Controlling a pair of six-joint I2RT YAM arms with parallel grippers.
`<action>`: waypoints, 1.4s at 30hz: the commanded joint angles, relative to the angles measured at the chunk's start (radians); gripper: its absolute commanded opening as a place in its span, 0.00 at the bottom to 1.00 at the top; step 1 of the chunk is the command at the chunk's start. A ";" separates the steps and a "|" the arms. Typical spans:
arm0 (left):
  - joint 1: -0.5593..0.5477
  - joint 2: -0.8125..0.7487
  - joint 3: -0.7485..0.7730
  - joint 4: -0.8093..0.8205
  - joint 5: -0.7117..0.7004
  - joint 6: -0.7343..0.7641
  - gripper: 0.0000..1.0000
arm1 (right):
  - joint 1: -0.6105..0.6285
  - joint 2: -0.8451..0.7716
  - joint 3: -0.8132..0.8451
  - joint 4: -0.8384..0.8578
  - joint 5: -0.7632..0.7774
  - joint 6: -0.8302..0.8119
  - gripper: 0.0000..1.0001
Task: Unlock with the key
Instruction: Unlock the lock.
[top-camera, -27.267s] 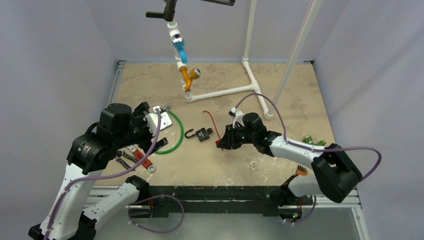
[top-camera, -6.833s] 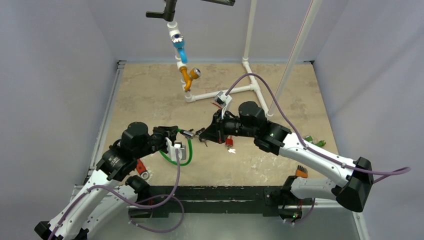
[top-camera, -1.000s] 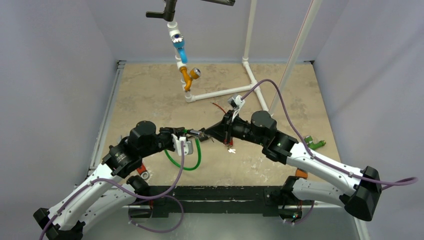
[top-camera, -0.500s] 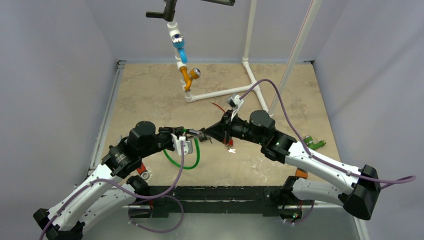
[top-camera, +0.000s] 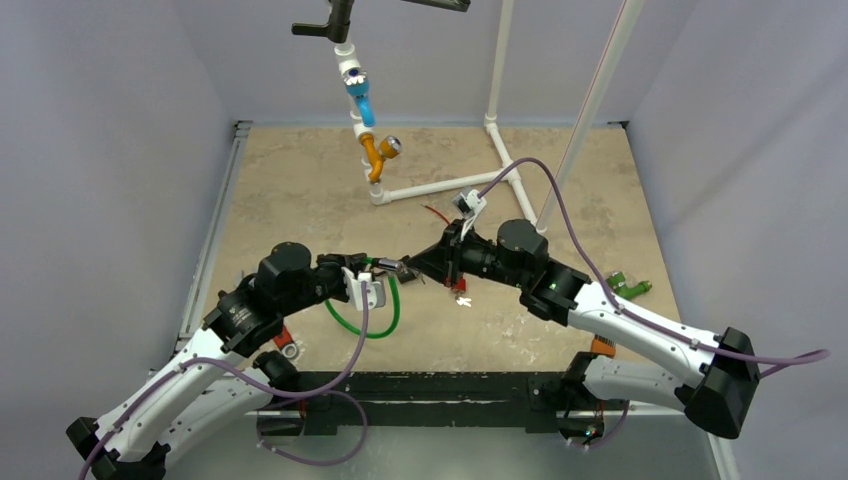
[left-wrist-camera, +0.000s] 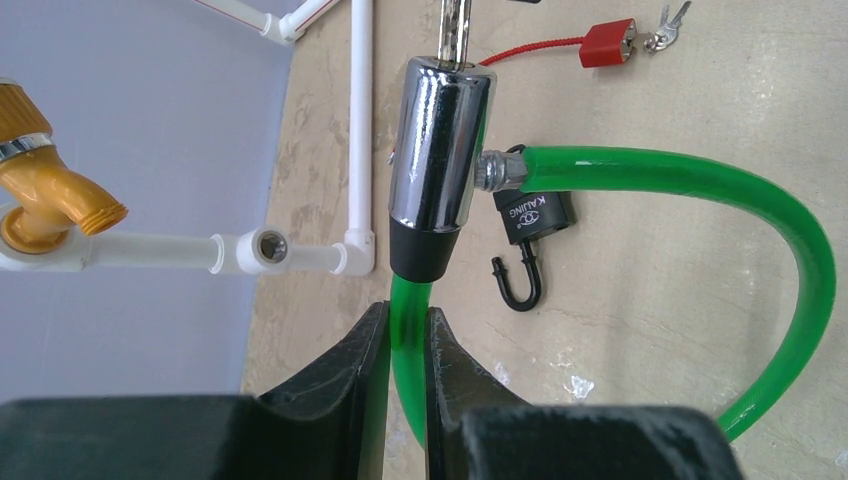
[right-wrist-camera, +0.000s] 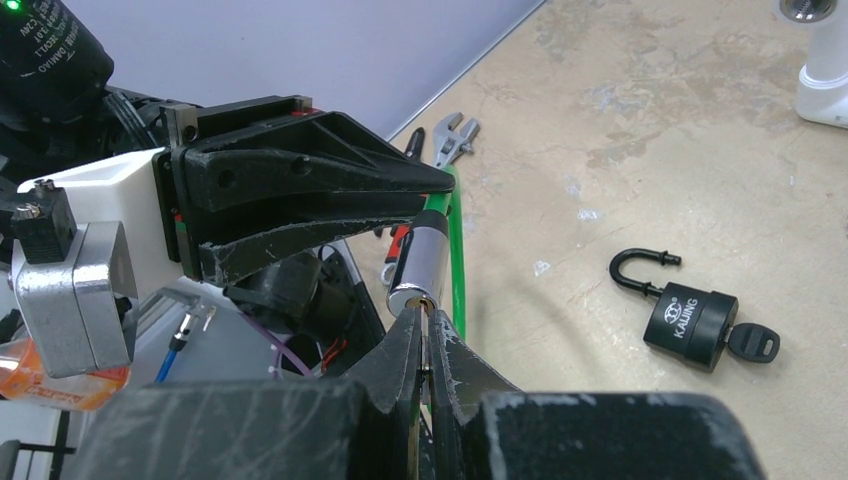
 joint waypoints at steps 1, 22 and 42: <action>-0.005 -0.009 0.025 0.118 0.023 0.004 0.00 | -0.009 0.003 0.016 0.044 0.003 0.020 0.00; -0.010 0.039 0.022 0.131 -0.105 -0.024 0.00 | -0.010 0.065 -0.023 0.124 0.042 0.039 0.00; -0.034 0.052 0.019 0.164 -0.076 0.000 0.00 | -0.003 0.133 -0.030 0.237 -0.030 0.078 0.00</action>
